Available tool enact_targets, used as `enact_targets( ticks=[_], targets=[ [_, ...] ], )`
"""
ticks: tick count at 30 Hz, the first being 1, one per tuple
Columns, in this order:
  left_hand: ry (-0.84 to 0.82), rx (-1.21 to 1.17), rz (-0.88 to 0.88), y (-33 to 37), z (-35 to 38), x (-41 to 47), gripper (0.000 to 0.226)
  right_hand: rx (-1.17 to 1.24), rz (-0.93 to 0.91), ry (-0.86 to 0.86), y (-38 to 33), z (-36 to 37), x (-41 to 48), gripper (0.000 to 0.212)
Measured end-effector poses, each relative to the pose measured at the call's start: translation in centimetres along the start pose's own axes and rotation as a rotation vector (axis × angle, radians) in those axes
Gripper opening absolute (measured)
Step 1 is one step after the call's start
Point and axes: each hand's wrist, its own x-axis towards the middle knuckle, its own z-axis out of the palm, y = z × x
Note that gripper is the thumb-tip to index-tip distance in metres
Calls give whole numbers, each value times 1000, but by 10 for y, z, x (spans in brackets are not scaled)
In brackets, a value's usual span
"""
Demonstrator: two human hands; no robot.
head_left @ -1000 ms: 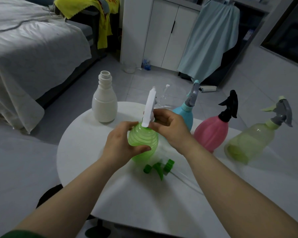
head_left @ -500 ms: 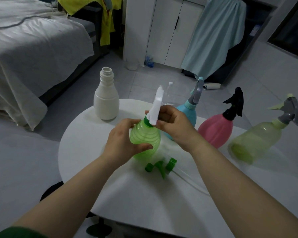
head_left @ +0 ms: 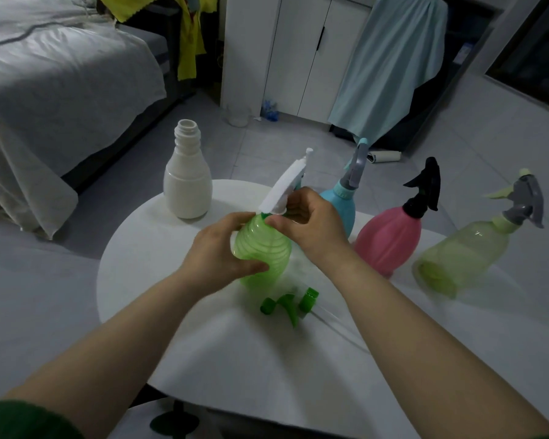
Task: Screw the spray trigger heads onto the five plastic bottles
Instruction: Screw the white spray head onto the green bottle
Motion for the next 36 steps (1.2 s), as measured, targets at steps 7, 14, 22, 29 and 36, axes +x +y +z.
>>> enact_targets(
  ticks=[7,14,22,29,36],
  targets=[
    [-280,-117,11,1,-18,16,81,51,30,-75,2,-7,5,33],
    [111,80,-28,11,10,0,73,69,8,-28,9,-1,3,32],
    [-253,-114,3,3,-15,14,73,116,40,-105,7,-7,8,32],
    [-94,-131,-6,3,-3,8,79,105,43,-48,8,-4,5,31],
    [-289,-169,7,-1,-15,19,72,112,66,-111,4,-5,6,31]
  ],
)
